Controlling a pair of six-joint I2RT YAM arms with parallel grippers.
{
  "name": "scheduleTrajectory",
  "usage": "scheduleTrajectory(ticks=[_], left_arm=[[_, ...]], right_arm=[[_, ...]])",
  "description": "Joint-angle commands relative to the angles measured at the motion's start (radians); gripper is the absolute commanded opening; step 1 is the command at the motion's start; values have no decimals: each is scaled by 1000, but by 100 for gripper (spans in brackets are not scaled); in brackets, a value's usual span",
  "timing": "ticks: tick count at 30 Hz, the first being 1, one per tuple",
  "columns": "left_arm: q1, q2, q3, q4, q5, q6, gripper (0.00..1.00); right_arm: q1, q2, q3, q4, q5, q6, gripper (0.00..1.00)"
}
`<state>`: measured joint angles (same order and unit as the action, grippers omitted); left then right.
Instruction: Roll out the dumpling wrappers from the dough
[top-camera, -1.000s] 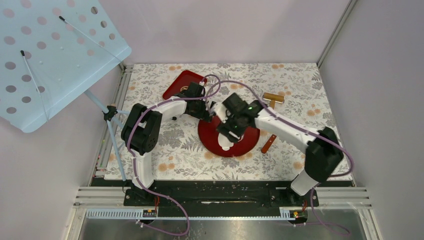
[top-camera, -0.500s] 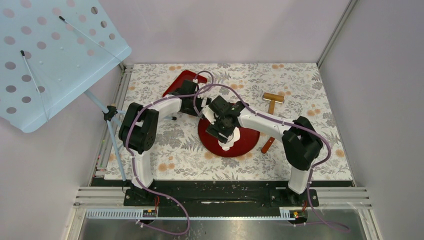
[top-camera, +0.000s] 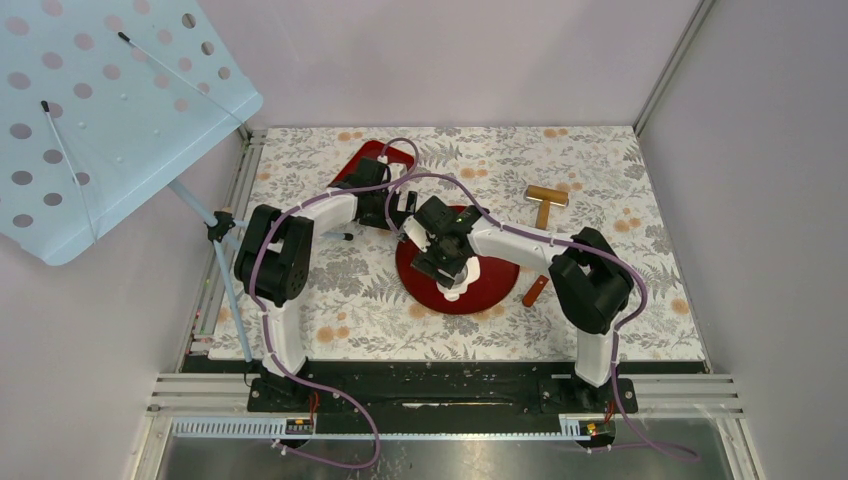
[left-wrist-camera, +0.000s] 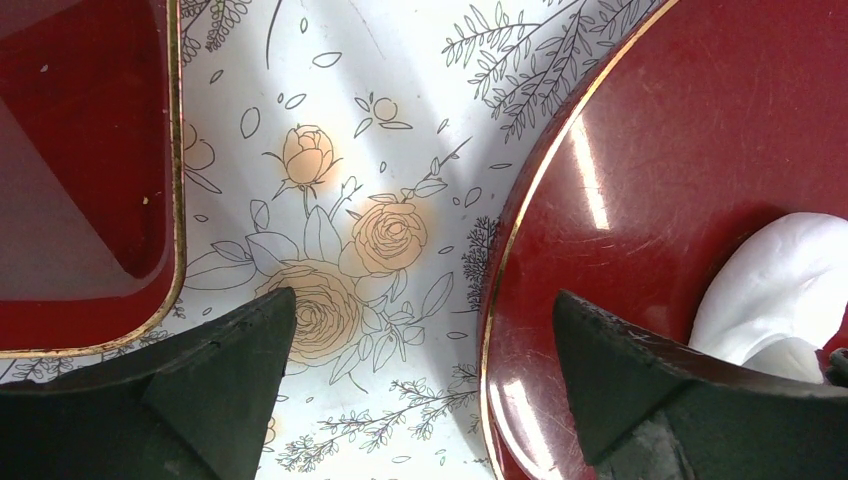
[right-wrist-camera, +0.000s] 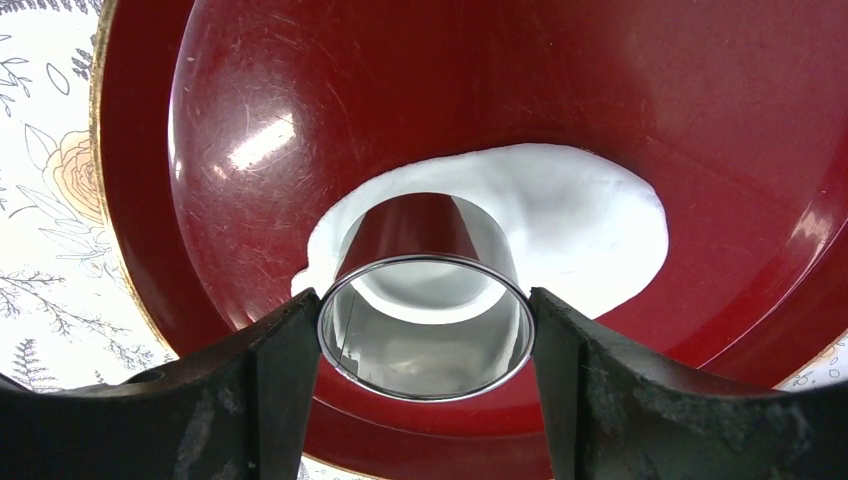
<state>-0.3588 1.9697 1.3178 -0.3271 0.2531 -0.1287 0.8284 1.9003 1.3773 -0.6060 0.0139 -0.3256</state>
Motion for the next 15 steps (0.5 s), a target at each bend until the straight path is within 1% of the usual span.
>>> scheduleTrajectory(ticks=[1, 15], left_arm=[[11, -16, -26, -26, 19, -14, 99], [19, -16, -29, -23, 28, -17, 99]], right_arm=[[5, 16, 13, 22, 25, -9, 46], [4, 55, 8, 20, 36, -15, 46]])
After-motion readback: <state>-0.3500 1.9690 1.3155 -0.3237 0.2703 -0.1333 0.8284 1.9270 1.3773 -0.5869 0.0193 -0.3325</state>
